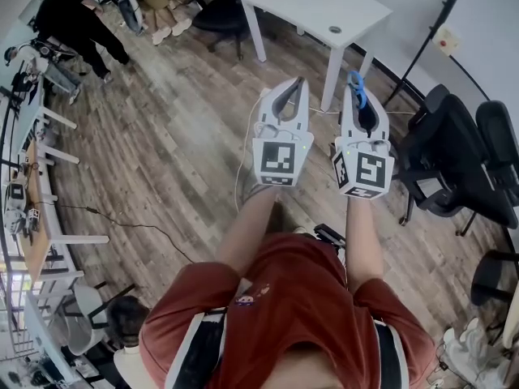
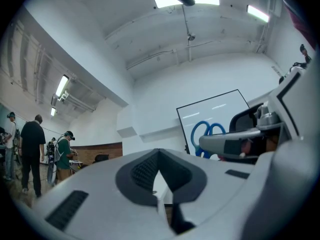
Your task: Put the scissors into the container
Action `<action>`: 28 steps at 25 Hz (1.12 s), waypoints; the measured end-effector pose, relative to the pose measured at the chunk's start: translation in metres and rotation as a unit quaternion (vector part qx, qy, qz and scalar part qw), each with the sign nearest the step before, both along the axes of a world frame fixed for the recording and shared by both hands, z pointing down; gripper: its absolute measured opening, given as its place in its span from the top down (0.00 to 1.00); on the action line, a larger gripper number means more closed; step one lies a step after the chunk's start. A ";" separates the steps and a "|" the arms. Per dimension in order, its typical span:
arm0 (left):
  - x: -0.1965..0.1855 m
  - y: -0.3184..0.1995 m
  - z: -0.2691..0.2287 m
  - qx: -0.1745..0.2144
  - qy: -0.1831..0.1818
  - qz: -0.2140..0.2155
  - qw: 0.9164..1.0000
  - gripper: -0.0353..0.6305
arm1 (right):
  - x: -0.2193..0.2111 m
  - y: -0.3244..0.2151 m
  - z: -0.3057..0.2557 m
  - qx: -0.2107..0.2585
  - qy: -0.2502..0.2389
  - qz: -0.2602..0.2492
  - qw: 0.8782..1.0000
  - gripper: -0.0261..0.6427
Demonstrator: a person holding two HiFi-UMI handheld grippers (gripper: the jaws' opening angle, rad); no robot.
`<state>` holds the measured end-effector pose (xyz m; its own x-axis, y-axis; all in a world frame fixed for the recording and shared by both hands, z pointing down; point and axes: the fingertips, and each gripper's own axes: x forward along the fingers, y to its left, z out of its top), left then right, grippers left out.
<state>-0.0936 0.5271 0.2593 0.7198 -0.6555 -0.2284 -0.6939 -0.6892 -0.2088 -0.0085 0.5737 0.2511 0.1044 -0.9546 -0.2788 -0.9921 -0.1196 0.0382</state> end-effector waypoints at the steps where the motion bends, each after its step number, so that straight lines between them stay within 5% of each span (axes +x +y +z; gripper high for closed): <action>1: 0.001 -0.002 -0.001 0.000 0.002 0.001 1.000 0.93 | 0.001 -0.002 0.000 0.000 0.002 0.001 1.000 0.87; 11: 0.015 -0.052 0.008 -0.009 0.011 0.006 1.000 0.93 | 0.013 -0.054 0.008 -0.008 0.017 0.007 1.000 0.87; 28: 0.016 -0.220 0.001 -0.015 0.017 -0.003 1.000 0.93 | 0.018 -0.219 0.000 -0.015 0.026 0.002 1.000 0.87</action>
